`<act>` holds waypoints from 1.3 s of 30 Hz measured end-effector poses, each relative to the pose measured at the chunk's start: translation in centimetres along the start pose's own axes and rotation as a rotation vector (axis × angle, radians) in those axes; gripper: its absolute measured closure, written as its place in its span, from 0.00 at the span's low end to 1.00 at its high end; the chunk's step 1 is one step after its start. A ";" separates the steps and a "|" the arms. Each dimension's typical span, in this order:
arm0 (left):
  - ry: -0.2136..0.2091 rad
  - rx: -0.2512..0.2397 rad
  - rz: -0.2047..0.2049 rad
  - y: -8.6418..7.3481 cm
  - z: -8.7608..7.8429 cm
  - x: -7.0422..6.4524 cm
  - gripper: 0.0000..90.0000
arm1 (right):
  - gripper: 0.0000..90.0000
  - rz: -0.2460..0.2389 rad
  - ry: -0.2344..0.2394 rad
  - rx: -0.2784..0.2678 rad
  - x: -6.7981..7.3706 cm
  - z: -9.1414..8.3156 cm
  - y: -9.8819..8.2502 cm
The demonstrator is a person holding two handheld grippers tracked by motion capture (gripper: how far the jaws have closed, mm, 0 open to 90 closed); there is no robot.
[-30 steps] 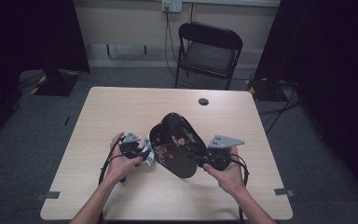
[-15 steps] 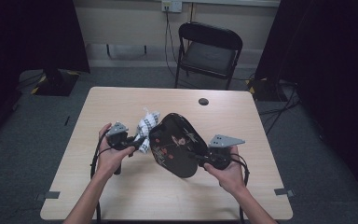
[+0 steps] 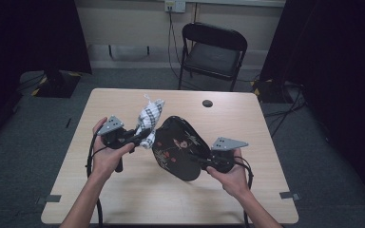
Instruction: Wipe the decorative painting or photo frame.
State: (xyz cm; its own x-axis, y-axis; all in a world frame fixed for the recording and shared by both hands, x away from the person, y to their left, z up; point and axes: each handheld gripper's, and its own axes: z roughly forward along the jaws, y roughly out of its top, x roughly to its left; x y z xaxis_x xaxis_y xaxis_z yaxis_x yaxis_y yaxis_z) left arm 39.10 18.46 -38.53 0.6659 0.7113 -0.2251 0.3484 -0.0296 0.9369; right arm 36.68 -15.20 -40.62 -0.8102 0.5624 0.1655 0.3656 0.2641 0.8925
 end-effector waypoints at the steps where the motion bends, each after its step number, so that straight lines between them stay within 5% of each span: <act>1: -0.009 -0.010 0.000 0.1 -0.2 -0.2 0.84 | 0.89 0.001 -0.002 0.001 0.0 0.0 0.0; 4: -0.082 -0.002 -0.002 0.3 -1.3 -0.8 0.84 | 0.89 0.006 0.002 0.000 -0.2 0.0 0.0; 6: -0.067 0.034 0.063 0.0 -1.8 -1.4 0.84 | 0.89 0.005 0.000 0.001 -0.1 0.1 0.0; 9: -0.092 0.061 0.082 -1.3 -1.7 -2.0 0.84 | 0.89 0.001 -0.001 0.002 -0.1 0.2 0.1; 16: -0.129 0.213 0.120 -4.5 0.6 -3.2 0.83 | 0.89 0.007 0.000 0.003 -0.3 0.2 0.1; 23: -0.232 0.351 0.175 -7.2 3.3 -5.6 0.82 | 0.89 0.011 -0.011 0.002 -0.6 -0.1 0.0; 30: -0.339 0.426 0.176 -8.7 4.7 -7.8 0.82 | 0.89 0.012 -0.011 0.000 -0.7 -0.1 0.0; 39: -0.333 0.496 0.186 -11.0 6.1 -8.7 0.77 | 0.89 0.013 -0.011 0.001 -0.7 -0.1 0.0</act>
State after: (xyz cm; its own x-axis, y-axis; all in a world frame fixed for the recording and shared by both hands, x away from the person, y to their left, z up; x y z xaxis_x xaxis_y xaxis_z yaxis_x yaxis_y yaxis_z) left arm 33.47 8.37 -48.54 0.8871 0.4078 -0.2161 0.4180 -0.5114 0.7508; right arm 37.19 -15.70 -40.68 -0.8004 0.5741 0.1725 0.3763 0.2573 0.8901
